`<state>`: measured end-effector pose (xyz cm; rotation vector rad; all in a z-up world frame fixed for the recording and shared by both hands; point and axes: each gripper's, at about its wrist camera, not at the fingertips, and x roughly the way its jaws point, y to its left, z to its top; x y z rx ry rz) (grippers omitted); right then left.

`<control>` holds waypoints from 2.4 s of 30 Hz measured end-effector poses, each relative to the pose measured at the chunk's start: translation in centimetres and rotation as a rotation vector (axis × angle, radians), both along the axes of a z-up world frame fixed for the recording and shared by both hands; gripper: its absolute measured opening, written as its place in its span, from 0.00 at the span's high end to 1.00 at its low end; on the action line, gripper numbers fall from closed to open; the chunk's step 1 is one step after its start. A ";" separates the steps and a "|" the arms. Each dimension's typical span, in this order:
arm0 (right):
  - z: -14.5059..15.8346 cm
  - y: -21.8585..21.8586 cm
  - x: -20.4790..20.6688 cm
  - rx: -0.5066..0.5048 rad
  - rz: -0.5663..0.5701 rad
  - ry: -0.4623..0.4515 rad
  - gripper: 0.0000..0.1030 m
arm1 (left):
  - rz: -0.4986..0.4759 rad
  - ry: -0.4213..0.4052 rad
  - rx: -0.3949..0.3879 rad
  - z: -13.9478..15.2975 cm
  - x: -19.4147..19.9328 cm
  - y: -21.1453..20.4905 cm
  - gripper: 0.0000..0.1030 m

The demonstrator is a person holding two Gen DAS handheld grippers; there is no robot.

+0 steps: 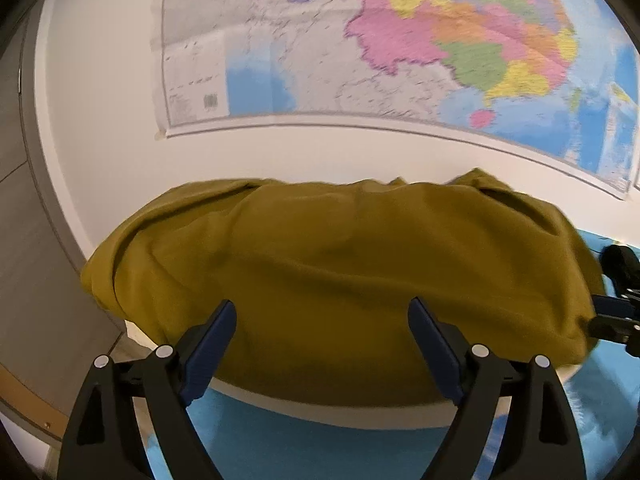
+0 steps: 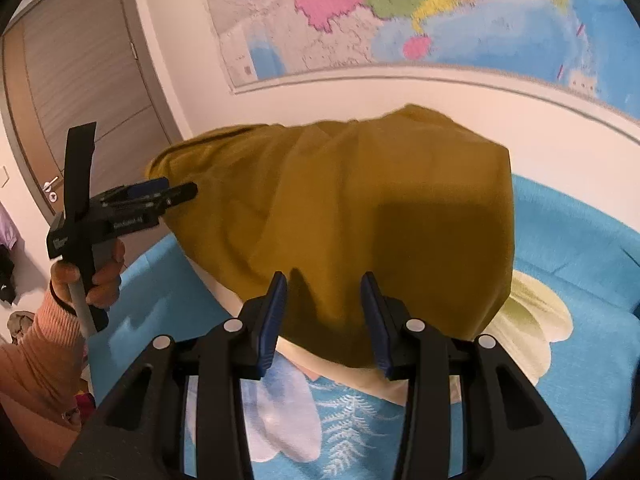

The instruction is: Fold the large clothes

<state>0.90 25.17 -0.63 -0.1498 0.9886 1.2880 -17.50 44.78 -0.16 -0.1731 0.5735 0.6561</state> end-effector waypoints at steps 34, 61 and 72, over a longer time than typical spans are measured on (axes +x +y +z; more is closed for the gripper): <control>-0.5 -1.5 -3.7 0.011 -0.018 -0.045 0.38 | -0.017 -0.086 -0.106 -1.9 -1.0 -8.4 0.07; 2.0 -6.9 -8.4 0.085 -0.074 -0.107 0.06 | 0.093 -0.109 -0.058 -1.3 -5.5 -15.4 0.07; 2.1 -8.3 -9.8 0.082 -0.084 -0.114 0.06 | 0.088 -0.104 -0.068 -1.7 -6.7 -17.0 0.07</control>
